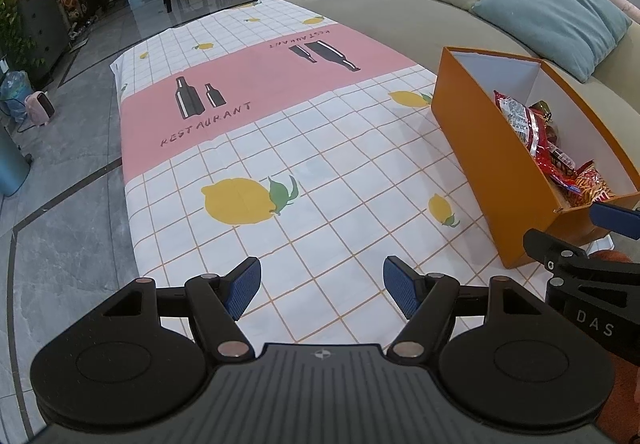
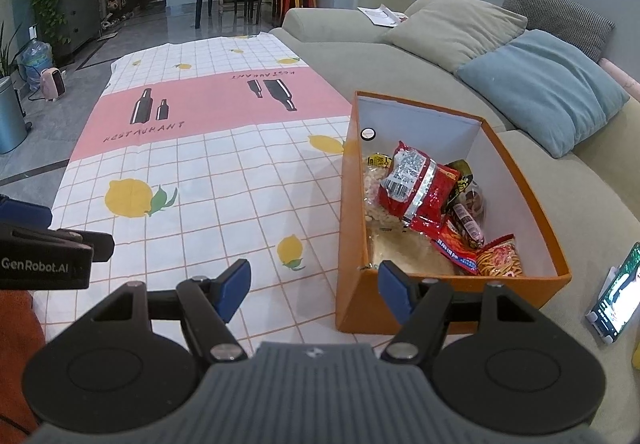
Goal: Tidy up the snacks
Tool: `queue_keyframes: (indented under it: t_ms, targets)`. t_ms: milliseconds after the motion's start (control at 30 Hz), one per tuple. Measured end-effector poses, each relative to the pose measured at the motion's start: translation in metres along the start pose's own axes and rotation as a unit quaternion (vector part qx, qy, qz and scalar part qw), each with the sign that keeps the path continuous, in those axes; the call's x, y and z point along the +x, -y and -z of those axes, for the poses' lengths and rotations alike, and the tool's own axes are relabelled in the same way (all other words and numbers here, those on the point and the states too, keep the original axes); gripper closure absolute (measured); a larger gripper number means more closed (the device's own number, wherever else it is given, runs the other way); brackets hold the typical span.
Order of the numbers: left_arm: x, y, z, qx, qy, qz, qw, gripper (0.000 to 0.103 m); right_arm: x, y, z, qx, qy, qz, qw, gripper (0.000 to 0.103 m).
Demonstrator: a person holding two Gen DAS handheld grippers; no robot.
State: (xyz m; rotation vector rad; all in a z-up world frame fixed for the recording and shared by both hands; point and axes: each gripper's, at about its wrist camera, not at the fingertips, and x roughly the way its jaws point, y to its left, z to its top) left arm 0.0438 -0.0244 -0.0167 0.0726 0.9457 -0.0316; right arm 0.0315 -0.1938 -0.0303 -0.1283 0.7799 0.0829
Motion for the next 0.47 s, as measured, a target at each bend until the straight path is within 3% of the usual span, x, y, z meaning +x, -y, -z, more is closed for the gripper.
queue_keyframes:
  t_ms: [467]
  targets:
    - [-0.0046, -0.0008, -0.0013, -0.002, 0.007, -0.004, 1.0, 0.021, -0.0007, -0.0033, 0.0005, -0.009, -0.003, -0.002, 1.0, 0.034]
